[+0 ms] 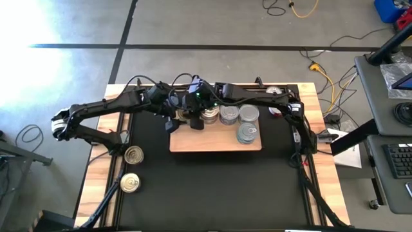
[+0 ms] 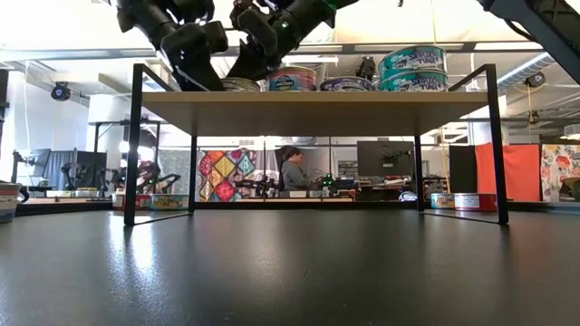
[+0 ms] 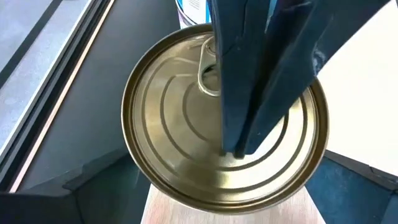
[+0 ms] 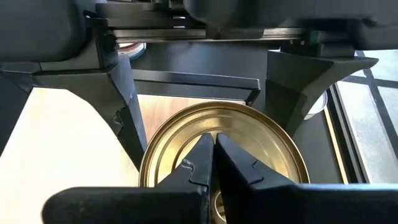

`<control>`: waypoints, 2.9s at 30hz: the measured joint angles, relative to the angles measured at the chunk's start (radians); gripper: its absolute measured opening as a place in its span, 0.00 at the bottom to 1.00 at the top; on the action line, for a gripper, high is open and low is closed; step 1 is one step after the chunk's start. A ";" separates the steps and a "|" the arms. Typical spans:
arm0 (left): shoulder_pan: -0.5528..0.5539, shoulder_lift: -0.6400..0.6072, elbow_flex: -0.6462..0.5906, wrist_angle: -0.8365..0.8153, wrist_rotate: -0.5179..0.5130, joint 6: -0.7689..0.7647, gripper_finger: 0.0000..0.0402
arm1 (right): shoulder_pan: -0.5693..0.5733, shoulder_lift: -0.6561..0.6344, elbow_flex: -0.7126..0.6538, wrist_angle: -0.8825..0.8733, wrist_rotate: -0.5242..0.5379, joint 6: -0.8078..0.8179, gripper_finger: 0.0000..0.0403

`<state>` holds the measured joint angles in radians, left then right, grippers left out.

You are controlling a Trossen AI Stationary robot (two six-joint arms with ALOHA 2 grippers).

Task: Stack canned seafood by type on shelf
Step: Stack the green tuna can on top of the green tuna can on the shelf, then put the blue pink tuna can on the shelf

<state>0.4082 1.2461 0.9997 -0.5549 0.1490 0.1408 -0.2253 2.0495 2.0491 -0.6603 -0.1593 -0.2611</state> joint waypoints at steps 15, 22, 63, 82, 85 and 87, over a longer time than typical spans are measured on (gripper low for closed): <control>0.000 -0.074 0.003 -0.065 -0.011 -0.012 1.00 | 0.001 -0.002 -0.001 -0.036 0.049 0.041 0.03; -0.046 -0.153 0.091 -0.131 -0.107 -0.096 1.00 | 0.001 0.000 -0.003 -0.025 0.056 0.043 0.03; -1.092 -0.166 0.163 -0.236 -0.836 -0.748 0.93 | 0.404 -0.226 0.041 0.116 0.576 0.164 0.03; -1.542 -0.128 0.060 -0.648 -0.499 -1.727 0.93 | 0.590 -0.180 0.025 0.066 0.729 0.419 0.03; -1.544 -0.089 0.026 -0.643 -0.401 -1.791 0.93 | 0.589 -0.180 0.024 0.072 0.731 0.426 0.03; -1.544 -0.051 0.011 -0.641 -0.367 -1.803 0.93 | 0.590 -0.181 0.029 0.071 0.731 0.420 0.03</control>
<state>-1.1362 1.1950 1.0108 -1.1955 -0.2183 -1.6623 0.3645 1.8687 2.0783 -0.5896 0.5716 0.1590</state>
